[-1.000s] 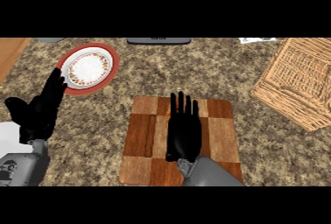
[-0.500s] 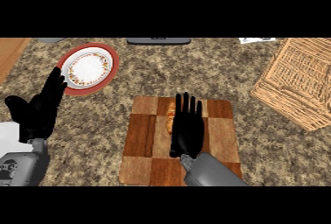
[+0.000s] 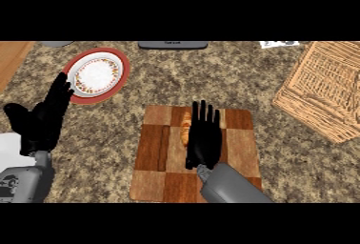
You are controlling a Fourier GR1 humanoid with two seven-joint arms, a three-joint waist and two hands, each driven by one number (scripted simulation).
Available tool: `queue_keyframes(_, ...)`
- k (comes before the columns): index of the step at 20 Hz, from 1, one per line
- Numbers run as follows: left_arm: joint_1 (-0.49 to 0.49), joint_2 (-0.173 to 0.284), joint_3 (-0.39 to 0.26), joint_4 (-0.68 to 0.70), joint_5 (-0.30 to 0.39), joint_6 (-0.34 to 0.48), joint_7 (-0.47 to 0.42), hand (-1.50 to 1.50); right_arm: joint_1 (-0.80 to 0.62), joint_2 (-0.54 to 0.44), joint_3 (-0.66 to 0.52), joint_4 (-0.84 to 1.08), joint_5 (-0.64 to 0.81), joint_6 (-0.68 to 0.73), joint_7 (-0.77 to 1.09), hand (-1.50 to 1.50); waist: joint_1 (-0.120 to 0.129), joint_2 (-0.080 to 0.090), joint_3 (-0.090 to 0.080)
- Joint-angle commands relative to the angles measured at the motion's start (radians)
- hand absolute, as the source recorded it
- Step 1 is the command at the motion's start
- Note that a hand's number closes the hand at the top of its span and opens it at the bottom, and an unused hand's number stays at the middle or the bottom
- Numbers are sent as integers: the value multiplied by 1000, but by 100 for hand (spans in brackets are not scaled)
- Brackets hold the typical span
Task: Pick the croissant from the cutting board and place it in the basket
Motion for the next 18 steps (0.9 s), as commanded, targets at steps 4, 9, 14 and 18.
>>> queue_keyframes(4, 62, -16, 32, 15, -12, -28, -80, 0, 26, -17, -75, 32, 24, 29, -45, -150, -5, 6, 0)
queue_keyframes(9, -26, -25, 23, 44, -38, -10, -35, 0, -32, 2, 9, 211, -103, -49, -57, -150, 8, 11, 1)
queue_keyframes(14, -5, -35, 14, 20, -41, -19, -37, 0, -97, 2, 44, 252, -160, 34, -87, 150, 18, 11, 1)
queue_keyframes(18, -1, -58, 14, 35, -45, -15, -42, 0, -87, 2, 32, 267, -220, -32, -146, 150, 10, 10, 1)
